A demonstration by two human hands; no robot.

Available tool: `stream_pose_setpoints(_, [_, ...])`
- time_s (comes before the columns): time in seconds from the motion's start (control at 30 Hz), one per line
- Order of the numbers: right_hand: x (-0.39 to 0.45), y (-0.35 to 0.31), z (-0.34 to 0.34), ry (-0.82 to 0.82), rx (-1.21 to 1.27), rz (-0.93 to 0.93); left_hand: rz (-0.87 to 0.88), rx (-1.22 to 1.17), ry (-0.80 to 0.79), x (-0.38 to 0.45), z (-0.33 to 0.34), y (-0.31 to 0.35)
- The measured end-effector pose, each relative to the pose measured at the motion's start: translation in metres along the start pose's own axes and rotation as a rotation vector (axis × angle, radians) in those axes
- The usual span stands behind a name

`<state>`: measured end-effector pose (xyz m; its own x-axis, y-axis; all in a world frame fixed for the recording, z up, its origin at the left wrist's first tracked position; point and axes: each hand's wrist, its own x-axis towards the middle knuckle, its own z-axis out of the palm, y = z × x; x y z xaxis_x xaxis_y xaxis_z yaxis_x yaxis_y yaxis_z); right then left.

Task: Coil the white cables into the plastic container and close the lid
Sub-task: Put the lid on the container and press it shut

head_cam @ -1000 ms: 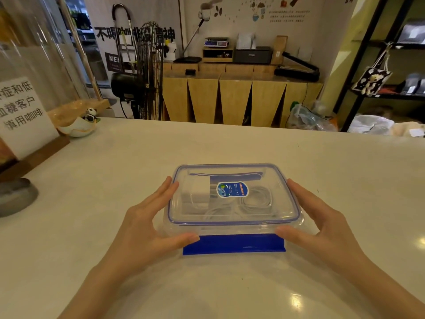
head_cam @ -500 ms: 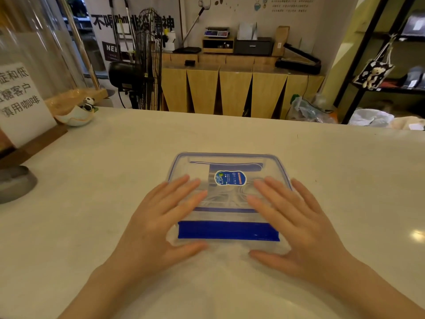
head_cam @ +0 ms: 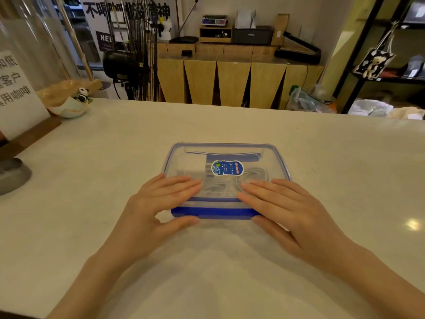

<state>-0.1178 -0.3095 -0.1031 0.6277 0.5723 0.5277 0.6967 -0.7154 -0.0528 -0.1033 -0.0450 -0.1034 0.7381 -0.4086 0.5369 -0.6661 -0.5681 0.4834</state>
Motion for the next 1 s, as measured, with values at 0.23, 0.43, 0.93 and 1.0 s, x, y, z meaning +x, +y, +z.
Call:
stream_pose_setpoints(0.23, [0.004,-0.002,0.000,0.061,0.090,0.030,-0.034,-0.065,0.075,0.005,0.002,0.005])
stream_pose_setpoints(0.43, [0.007,-0.002,0.000,0.109,0.151,0.050,-0.062,-0.079,0.012,0.011,-0.005,0.006])
stream_pose_setpoints(0.93, [0.098,0.069,0.004,-0.163,0.480,0.653,-0.396,0.034,-0.048,0.114,0.001,-0.031])
stream_pose_setpoints(1.0, [0.104,0.079,0.007,-0.270,0.597,0.726,-0.580,-0.088,-0.116,0.119,0.002,-0.040])
